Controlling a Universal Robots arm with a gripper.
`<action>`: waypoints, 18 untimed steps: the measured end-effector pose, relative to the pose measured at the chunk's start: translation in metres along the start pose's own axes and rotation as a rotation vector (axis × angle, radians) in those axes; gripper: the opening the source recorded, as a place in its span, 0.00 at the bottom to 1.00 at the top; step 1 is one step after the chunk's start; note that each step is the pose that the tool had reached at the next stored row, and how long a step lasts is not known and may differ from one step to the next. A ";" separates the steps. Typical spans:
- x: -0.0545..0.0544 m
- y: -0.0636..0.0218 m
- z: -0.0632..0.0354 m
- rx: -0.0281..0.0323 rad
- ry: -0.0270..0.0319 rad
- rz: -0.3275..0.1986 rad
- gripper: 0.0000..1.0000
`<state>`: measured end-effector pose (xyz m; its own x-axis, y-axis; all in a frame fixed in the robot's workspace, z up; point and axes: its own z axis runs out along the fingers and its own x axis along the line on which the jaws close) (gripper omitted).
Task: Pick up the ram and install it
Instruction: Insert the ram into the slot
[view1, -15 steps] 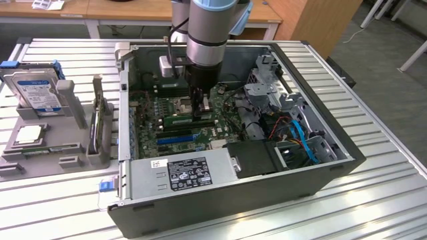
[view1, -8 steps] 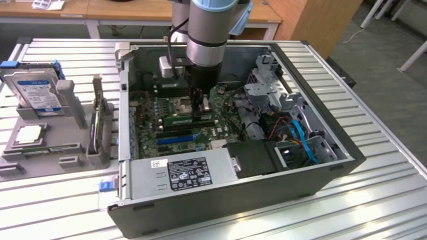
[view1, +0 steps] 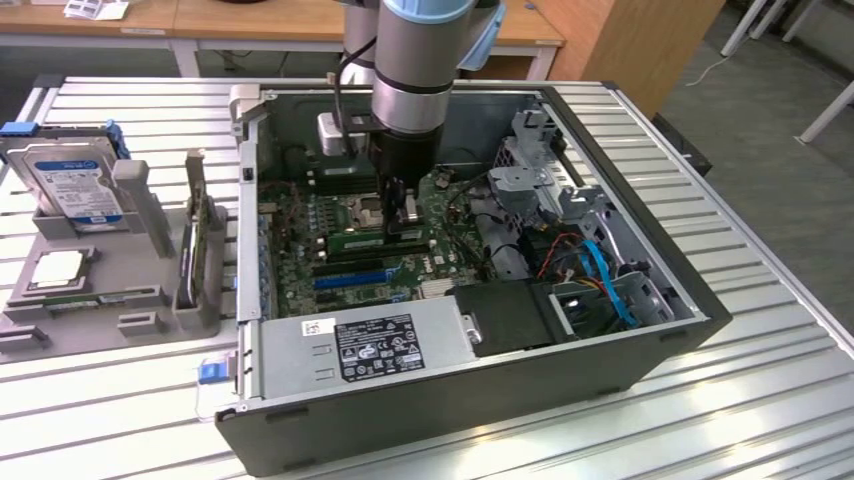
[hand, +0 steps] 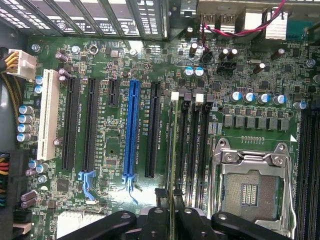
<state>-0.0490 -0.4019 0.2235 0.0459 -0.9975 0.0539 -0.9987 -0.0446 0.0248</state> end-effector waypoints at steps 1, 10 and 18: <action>0.000 0.0000 0.0000 0.0000 0.0000 0.000 0.14; 0.000 0.0000 0.0017 -0.0001 0.0001 0.000 0.14; 0.000 0.0000 0.0018 -0.0003 -0.0001 0.005 0.14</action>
<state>-0.0491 -0.4019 0.2216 0.0407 -0.9977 0.0539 -0.9989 -0.0394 0.0248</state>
